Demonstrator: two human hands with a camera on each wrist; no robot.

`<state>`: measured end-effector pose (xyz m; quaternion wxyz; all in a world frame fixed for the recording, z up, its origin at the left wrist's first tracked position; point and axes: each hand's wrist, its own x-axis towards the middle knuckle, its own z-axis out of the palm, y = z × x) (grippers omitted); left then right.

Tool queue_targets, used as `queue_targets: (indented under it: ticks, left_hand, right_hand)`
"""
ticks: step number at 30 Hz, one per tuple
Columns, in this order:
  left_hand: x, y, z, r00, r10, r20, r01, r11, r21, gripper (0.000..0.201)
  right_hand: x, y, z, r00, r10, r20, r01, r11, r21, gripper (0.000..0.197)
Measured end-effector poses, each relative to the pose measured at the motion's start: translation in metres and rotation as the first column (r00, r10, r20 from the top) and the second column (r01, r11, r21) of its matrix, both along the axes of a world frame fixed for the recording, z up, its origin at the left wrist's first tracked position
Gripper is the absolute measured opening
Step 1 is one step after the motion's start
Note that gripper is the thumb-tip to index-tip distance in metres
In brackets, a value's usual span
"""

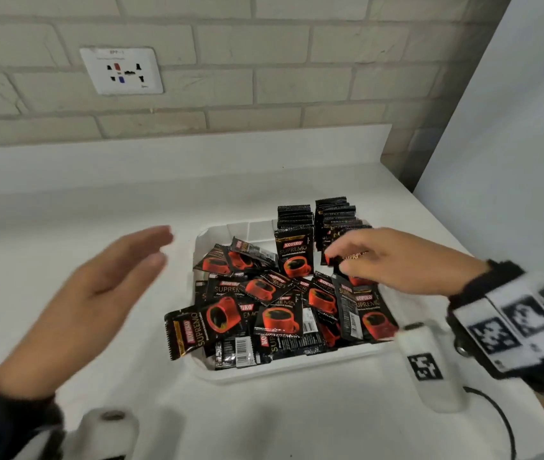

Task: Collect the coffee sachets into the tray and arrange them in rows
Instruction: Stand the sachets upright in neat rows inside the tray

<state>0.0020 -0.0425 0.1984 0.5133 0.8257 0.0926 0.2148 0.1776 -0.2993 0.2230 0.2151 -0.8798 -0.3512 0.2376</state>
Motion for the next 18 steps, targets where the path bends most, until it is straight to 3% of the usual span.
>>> queue_targets:
  ticks: [3,6,10,13,15,18]
  left_hand:
    - [-0.029,0.017,-0.021,0.992,0.124,0.017,-0.121,0.982,-0.142,0.064]
    - [-0.049,0.009,-0.047,0.99,0.1,-0.102,-0.109,0.991,-0.081,0.071]
    - [-0.055,-0.025,-0.059,0.994,-0.033,-0.101,0.058,0.964,0.26,0.048]
    - [-0.043,-0.042,-0.056,0.986,-0.169,0.005,0.154,0.911,0.382,0.036]
    - [-0.031,-0.055,-0.054,0.943,-0.332,0.0,0.299,0.849,0.436,0.031]
    - [-0.014,-0.071,-0.063,0.863,-0.486,-0.137,0.485,0.723,0.492,0.034]
  right_hand:
    - [-0.03,-0.021,-0.011,0.992,0.024,-0.121,-0.018,0.998,0.055,0.021]
    - [-0.062,-0.033,-0.038,0.983,0.158,-0.097,-0.161,0.986,-0.032,0.028]
    - [-0.086,-0.036,-0.056,0.993,0.12,0.0,-0.12,0.993,0.002,0.031]
    - [-0.083,-0.03,-0.05,0.995,-0.053,-0.08,0.066,0.982,0.175,0.029]
    - [-0.073,-0.026,-0.047,0.984,-0.176,-0.036,0.179,0.943,0.282,0.032]
    - [-0.056,-0.013,-0.045,0.979,-0.191,0.071,0.18,0.974,0.14,0.04]
